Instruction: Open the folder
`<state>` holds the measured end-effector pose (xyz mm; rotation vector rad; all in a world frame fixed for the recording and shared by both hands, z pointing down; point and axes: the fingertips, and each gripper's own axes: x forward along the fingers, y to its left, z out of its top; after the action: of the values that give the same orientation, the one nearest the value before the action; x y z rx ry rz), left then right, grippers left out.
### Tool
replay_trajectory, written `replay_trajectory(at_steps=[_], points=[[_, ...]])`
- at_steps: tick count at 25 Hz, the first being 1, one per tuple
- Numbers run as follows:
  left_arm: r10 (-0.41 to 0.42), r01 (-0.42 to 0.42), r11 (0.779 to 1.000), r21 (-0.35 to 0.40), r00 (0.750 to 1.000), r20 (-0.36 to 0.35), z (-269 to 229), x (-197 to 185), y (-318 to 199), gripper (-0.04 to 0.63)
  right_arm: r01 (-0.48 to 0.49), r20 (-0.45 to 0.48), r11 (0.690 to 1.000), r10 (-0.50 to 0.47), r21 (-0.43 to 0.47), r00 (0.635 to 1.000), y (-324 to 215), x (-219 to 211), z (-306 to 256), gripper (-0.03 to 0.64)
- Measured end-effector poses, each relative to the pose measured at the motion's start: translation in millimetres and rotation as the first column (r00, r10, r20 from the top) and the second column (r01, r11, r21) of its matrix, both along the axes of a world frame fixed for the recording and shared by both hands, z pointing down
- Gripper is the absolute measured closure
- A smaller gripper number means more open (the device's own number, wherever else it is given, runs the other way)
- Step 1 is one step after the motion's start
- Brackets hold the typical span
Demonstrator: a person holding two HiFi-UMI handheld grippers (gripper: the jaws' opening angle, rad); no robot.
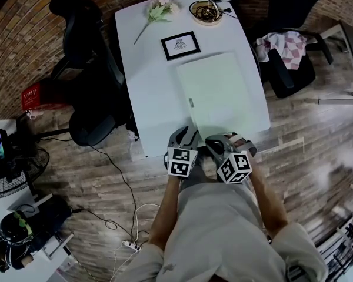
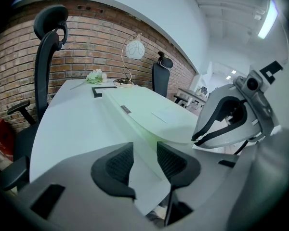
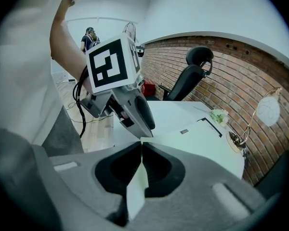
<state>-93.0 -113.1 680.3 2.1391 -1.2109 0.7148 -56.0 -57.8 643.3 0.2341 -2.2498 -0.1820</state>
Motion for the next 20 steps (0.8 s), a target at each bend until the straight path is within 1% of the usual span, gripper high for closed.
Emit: replay_trajectory(at_steps=[7, 14, 20], points=[[0.011, -0.011, 1.000, -0.001, 1.000, 0.005, 1.0, -0.5, 1.0, 0.442, -0.043, 0.026, 0.999, 0.042, 0.024, 0.999, -2.7, 1.7, -12.5, 0.604], [0.023, -0.023, 1.000, -0.013, 1.000, 0.006, 5.1, -0.4, 3.5, 0.442, -0.064, 0.035, 0.997, 0.063, 0.039, 0.997, -5.3, 3.1, -20.0, 0.606], [0.026, -0.026, 1.000, -0.005, 1.000, 0.005, 0.2, -2.3, 0.0, 0.440, -0.069, 0.043, 0.996, 0.067, 0.049, 0.997, -4.7, 1.0, -27.0, 0.607]])
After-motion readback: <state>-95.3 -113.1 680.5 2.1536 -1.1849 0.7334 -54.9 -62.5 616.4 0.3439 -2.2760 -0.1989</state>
